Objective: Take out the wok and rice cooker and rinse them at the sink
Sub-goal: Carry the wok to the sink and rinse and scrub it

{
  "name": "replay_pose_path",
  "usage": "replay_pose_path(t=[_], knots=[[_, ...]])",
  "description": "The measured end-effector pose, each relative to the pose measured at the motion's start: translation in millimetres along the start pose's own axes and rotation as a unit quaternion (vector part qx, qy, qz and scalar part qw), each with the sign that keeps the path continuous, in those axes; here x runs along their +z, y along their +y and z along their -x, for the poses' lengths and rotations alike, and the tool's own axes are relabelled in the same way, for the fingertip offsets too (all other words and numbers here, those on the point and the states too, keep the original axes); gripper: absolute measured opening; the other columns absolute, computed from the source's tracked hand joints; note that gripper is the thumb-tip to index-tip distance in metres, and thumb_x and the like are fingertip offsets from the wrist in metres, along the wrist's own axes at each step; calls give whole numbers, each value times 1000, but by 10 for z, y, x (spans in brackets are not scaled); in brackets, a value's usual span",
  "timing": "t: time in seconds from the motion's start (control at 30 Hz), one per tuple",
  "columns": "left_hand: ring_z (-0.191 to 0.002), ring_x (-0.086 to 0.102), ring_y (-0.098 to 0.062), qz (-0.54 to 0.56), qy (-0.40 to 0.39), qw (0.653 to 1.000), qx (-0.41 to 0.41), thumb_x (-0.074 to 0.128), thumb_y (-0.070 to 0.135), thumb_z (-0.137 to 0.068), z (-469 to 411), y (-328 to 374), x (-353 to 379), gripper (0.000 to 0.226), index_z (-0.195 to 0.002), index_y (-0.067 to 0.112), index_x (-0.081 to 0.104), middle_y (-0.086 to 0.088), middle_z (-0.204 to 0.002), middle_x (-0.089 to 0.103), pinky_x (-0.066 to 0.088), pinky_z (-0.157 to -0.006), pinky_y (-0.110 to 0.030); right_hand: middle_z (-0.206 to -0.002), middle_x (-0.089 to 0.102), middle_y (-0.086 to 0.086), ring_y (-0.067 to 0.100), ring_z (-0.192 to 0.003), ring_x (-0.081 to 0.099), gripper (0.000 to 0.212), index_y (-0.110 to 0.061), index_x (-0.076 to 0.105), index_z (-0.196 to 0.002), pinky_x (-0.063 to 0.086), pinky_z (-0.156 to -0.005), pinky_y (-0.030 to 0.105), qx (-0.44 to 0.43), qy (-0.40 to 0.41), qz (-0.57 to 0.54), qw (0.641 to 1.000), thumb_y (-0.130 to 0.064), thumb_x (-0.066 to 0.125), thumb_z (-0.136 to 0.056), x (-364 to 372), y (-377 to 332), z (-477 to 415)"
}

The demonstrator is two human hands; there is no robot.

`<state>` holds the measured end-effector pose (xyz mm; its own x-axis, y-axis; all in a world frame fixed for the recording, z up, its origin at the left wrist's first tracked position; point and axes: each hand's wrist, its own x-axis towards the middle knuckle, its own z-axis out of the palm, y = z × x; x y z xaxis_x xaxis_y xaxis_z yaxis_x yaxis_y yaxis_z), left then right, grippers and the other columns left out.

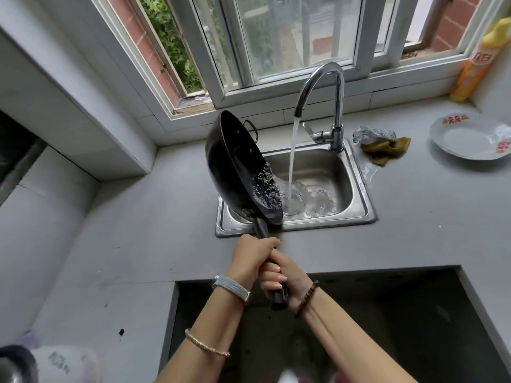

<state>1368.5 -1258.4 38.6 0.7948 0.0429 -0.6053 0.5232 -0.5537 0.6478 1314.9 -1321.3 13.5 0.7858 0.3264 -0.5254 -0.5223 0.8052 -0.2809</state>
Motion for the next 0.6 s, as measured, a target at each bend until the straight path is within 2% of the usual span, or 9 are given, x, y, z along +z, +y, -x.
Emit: replay_pose_path(t=[0.03, 0.1, 0.2, 0.27, 0.37, 0.47, 0.6], knots=[[-42, 59, -21, 14, 0, 1000, -5, 69, 23, -74, 16, 13, -29, 32, -81, -8, 69, -12, -58, 66, 57, -54, -43, -36, 28, -8, 3, -22, 25, 57, -18, 50, -40, 20, -25, 12, 7, -10, -7, 1000, -26, 45, -96, 29, 3, -11], [-33, 54, -18, 33, 11, 999, -5, 68, 17, -79, 45, 53, -87, 21, -74, -3, 64, -5, -44, 57, 51, -40, -29, -35, 29, -8, 3, -21, 26, 51, -16, 49, -41, 20, -24, 12, 22, -33, -25, 999, -29, 48, -91, 97, -8, -28], [-31, 52, -15, 39, 35, 998, 17, 66, 14, -79, 85, 126, -191, 21, -64, 9, 53, 4, -35, 48, 45, -38, -24, -32, 29, -8, 4, -19, 27, 56, -15, 46, -40, 19, -23, 12, 47, -60, -48, 996, -31, 44, -93, 206, -34, -75], [-32, 53, -18, 50, 40, 998, 20, 65, 13, -80, 111, 166, -257, 19, -67, 9, 52, 0, -38, 50, 45, -35, -24, -30, 30, -7, 5, -18, 28, 56, -13, 46, -40, 21, -21, 13, 58, -75, -72, 993, -32, 44, -93, 276, -31, -117], [-43, 58, -25, 57, 45, 997, 19, 65, 16, -78, 116, 208, -339, 15, -72, 10, 52, -7, -50, 54, 51, -46, -32, -29, 30, -6, 6, -17, 30, 57, -13, 45, -41, 23, -20, 14, 75, -98, -116, 986, -32, 44, -94, 359, -12, -166], [-50, 59, -26, 48, 50, 997, 29, 66, 17, -78, 115, 231, -388, 18, -71, 9, 52, -9, -53, 55, 52, -53, -35, -28, 31, -6, 6, -17, 31, 55, -12, 46, -38, 22, -21, 13, 81, -116, -136, 981, -34, 48, -89, 435, -21, -147], [-44, 56, -24, 57, 38, 998, 15, 66, 16, -80, 145, 240, -405, 20, -70, 9, 50, -9, -50, 52, 49, -47, -29, -28, 32, -6, 6, -17, 31, 49, -11, 46, -37, 21, -22, 12, 78, -117, -135, 981, -32, 51, -81, 491, -32, -73]])
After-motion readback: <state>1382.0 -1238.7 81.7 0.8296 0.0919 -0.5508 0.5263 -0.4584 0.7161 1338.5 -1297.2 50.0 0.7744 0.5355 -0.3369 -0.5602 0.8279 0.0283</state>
